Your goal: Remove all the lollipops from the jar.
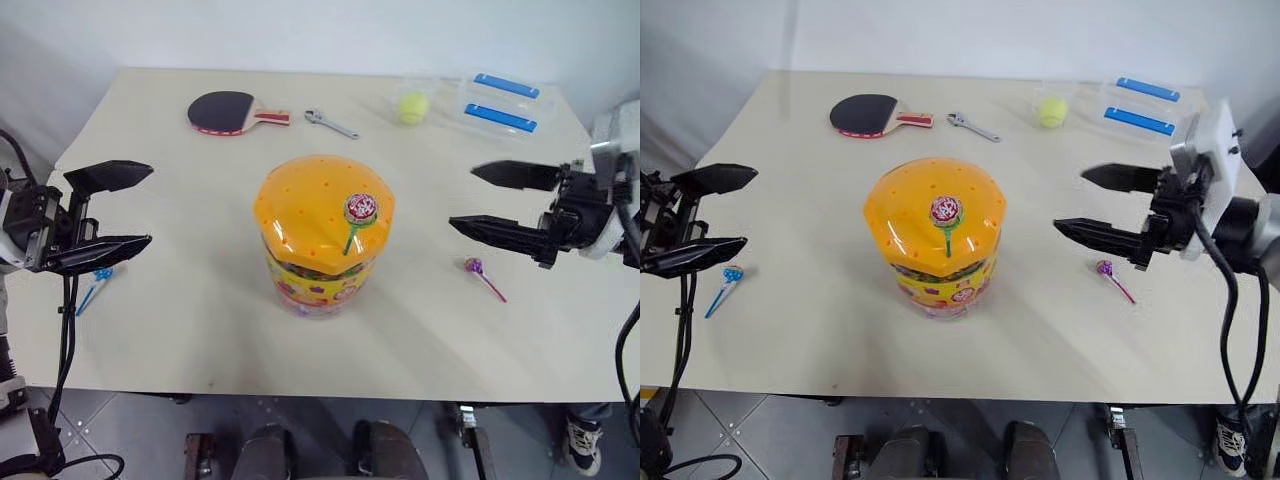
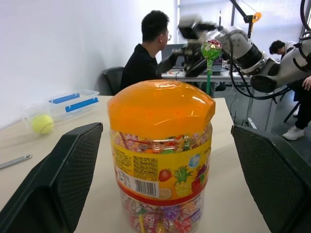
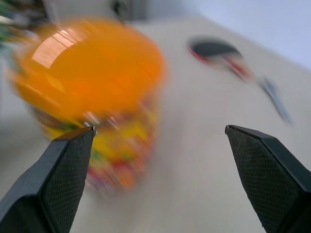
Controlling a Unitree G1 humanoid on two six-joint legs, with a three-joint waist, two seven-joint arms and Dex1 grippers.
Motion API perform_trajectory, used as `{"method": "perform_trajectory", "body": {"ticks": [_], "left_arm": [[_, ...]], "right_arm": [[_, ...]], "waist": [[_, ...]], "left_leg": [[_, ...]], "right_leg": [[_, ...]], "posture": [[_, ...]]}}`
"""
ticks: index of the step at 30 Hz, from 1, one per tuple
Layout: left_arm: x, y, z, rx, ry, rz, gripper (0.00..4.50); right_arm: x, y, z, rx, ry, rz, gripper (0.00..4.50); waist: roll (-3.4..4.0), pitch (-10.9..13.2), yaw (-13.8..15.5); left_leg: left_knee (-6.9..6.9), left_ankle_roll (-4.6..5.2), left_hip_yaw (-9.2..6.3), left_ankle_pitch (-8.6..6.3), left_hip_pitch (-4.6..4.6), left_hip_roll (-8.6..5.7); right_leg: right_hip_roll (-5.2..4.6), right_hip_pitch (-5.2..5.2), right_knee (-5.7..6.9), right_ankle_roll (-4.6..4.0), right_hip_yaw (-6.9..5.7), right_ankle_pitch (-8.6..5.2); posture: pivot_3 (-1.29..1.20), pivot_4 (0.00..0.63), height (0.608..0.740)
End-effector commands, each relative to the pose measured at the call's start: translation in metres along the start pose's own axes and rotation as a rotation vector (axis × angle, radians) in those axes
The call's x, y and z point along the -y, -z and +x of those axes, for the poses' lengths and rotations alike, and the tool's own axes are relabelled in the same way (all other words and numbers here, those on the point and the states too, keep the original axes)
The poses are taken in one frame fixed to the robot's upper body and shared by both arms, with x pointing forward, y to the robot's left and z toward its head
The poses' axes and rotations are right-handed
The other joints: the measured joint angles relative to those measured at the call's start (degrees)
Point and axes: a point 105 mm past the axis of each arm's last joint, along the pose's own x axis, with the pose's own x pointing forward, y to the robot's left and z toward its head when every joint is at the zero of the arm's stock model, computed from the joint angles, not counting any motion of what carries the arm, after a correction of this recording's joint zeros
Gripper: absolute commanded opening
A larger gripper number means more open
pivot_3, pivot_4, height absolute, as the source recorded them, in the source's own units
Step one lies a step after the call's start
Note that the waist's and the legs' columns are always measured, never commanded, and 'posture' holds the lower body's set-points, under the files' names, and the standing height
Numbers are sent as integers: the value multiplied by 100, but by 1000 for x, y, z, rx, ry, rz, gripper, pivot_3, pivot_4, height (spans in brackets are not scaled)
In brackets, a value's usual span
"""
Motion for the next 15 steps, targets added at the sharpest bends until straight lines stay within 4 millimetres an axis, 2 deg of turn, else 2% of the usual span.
{"method": "perform_trajectory", "body": {"ticks": [1,6,15], "left_arm": [[-3,-5,1,7,4,31,4500],[-3,-6,2,7,7,35,4500],[-2,-7,3,7,-8,44,4500]], "right_arm": [[-21,-11,9,45,-127,-55,4486],[-45,-18,36,112,-326,-49,4486],[-64,-19,66,167,-515,-41,4486]], "waist": [[0,0,7],[0,0,-34],[0,0,-18]], "left_leg": [[1,1,0,-1,0,-3],[2,2,-2,-1,1,-1],[4,4,-45,-2,3,-3]], "right_leg": [[-1,0,0,1,0,1],[-1,0,1,2,0,1],[-1,0,5,2,0,1]], "posture": [[0,150,740],[0,150,740],[0,150,740]]}}
